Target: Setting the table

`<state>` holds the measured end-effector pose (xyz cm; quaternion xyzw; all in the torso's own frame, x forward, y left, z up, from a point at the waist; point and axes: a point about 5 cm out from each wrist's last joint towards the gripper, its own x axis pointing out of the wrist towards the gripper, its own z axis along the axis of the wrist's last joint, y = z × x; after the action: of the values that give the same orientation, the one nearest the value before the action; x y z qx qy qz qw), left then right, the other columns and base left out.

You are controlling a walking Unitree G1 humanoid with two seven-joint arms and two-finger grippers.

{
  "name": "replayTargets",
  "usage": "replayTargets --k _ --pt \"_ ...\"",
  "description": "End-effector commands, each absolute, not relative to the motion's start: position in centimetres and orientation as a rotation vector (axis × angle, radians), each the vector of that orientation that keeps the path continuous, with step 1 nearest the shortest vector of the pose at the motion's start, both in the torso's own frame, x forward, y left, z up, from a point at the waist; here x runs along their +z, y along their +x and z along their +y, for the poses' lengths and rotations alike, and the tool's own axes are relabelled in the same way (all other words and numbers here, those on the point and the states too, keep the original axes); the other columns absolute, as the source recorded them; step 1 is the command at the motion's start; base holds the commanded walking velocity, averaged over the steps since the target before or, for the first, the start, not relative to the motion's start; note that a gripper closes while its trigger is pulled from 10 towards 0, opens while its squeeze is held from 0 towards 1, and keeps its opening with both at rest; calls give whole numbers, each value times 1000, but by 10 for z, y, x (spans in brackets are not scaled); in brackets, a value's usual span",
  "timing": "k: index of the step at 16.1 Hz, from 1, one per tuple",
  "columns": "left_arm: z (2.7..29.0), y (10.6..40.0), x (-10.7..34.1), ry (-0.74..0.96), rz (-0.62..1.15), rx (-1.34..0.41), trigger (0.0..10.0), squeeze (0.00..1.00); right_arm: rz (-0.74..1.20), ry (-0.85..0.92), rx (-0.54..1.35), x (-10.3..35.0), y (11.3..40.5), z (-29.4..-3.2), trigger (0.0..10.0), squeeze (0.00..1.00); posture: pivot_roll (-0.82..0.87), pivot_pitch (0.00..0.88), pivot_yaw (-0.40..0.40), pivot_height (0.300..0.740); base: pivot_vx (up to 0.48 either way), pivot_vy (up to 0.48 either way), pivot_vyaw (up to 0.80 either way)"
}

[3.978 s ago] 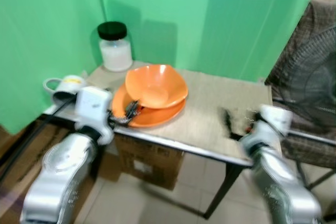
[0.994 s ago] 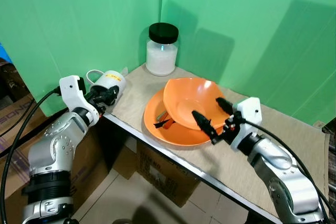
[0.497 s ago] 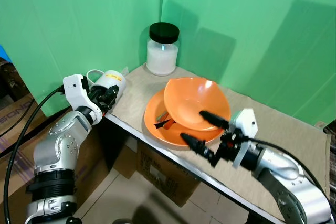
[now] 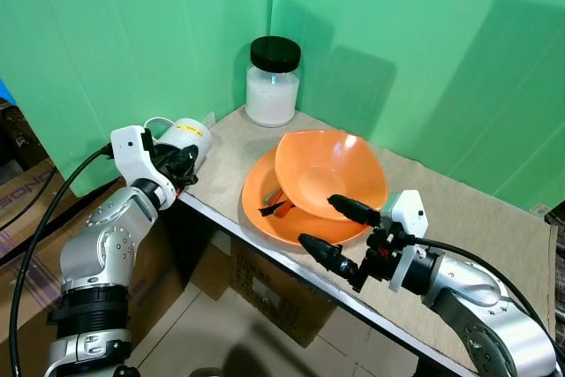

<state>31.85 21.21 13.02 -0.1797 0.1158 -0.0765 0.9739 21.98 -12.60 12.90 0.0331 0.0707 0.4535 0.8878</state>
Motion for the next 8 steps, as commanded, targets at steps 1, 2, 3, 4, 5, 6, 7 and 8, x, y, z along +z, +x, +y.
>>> replayTargets --k 1,2,3,4,5,6,7,8 --pt "209 322 136 -340 220 -157 0 0 143 62 952 132 218 -127 10000 0 120 0 -69 740 0 0 0" --pt "209 322 136 -339 220 -156 0 0 144 62 952 132 218 -127 10000 0 121 0 -69 740 0 0 0" --pt "210 323 136 -339 220 -156 0 0 145 63 954 132 218 -127 10000 0 121 0 -69 740 0 0 0" --pt "209 323 136 -339 219 -157 0 0 145 63 954 132 218 -126 10000 0 122 0 -69 740 0 0 0" --pt "209 322 136 -338 219 -158 0 0 145 62 955 132 218 -126 10000 0 122 0 -69 740 0 0 0" --pt "209 322 136 -337 218 -161 0 0 145 62 955 132 218 -126 10000 0 122 0 -68 740 0 0 0" --pt "209 322 136 -334 218 -166 0 0 145 62 954 132 218 -126 10000 0 122 0 -69 740 0 0 0" --pt "208 322 136 -330 219 -170 0 0 145 61 953 132 218 -127 10000 0 122 0 -67 740 0 0 0"
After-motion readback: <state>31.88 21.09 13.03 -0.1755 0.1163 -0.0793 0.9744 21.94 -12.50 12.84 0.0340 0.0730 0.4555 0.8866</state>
